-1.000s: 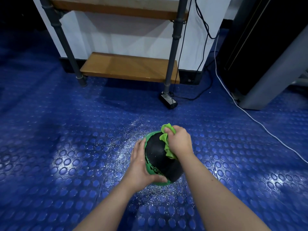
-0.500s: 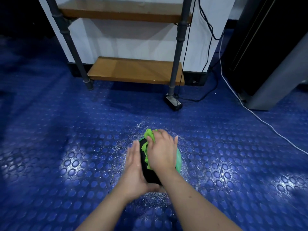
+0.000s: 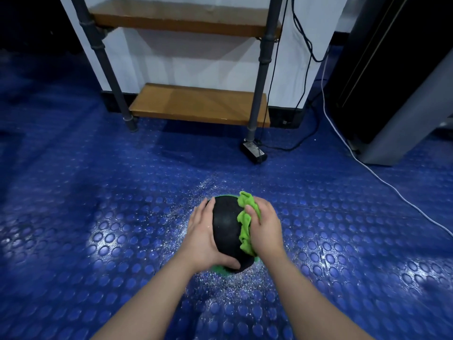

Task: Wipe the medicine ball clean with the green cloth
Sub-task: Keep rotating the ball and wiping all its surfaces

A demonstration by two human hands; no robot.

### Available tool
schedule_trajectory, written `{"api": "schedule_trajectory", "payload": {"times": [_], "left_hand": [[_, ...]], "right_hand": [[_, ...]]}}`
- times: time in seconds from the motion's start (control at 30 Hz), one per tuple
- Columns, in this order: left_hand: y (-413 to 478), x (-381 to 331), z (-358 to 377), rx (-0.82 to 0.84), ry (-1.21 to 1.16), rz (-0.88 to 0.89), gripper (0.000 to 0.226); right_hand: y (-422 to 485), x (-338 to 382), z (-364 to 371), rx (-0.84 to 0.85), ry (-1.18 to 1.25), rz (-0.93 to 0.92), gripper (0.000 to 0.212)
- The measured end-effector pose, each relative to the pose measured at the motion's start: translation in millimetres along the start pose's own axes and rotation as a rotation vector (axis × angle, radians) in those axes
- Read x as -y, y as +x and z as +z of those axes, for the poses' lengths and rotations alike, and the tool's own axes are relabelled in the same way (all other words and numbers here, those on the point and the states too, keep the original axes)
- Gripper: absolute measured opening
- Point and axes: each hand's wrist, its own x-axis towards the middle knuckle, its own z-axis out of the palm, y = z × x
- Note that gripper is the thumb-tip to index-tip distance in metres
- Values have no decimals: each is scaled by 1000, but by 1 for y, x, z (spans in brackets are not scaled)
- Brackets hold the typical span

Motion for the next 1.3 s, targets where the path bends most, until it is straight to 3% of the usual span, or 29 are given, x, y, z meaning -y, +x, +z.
{"api": "schedule_trajectory", "payload": {"times": [0.13,0.27,0.57,0.8,1.3], "left_hand": [[5,2,-2,13,-18,-20,158],[1,3,2,-3,-6,16,156],[0,6,4,-8,0,24,156],[-5,32,-13,66,-132,-8,160],[4,18,-17,190,-63,30,160]], "right_hand": [[-48,-17,4,-65,15,-157,38],[-43,-19,-2,-11,-10,-250,38],[48,45,6,330,-328,-33,29],[-2,43,6,303,-285,-261,34],[-77,-4,-21,214,-232,-313,40]]}}
